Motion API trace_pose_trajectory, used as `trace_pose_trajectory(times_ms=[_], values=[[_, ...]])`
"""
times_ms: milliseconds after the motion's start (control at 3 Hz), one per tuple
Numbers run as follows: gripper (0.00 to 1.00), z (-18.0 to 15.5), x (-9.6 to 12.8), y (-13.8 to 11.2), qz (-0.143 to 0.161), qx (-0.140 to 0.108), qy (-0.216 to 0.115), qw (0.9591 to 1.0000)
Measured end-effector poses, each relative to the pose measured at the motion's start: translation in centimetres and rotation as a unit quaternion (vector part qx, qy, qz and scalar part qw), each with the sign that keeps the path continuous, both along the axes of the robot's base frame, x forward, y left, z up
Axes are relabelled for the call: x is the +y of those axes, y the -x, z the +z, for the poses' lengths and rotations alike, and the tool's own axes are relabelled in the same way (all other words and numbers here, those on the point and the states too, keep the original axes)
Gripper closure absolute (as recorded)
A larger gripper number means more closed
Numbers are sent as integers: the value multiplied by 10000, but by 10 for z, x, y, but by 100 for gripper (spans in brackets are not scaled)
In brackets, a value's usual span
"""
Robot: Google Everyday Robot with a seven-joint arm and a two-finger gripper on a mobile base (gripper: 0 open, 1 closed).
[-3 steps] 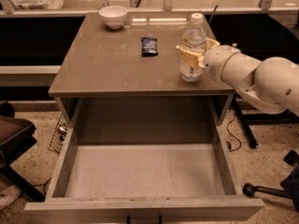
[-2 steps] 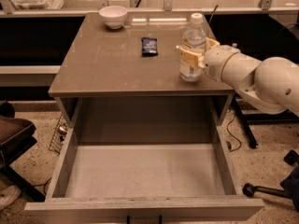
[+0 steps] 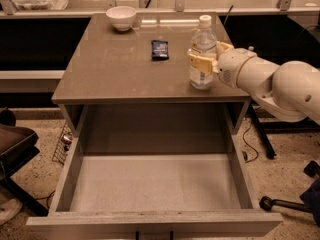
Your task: Place blue plastic bottle into top drawer
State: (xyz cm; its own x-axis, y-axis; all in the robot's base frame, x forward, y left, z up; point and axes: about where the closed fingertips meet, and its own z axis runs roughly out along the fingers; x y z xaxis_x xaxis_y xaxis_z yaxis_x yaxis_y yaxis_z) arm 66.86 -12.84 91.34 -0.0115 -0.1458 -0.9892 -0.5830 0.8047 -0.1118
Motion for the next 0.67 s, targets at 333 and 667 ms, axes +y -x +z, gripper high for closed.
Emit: trace_pose_trajectory(times_ms=[333,667], values=[[5,0,0,0,0,0,0,10000],[0,0,2,0,11,-1,0,10000]])
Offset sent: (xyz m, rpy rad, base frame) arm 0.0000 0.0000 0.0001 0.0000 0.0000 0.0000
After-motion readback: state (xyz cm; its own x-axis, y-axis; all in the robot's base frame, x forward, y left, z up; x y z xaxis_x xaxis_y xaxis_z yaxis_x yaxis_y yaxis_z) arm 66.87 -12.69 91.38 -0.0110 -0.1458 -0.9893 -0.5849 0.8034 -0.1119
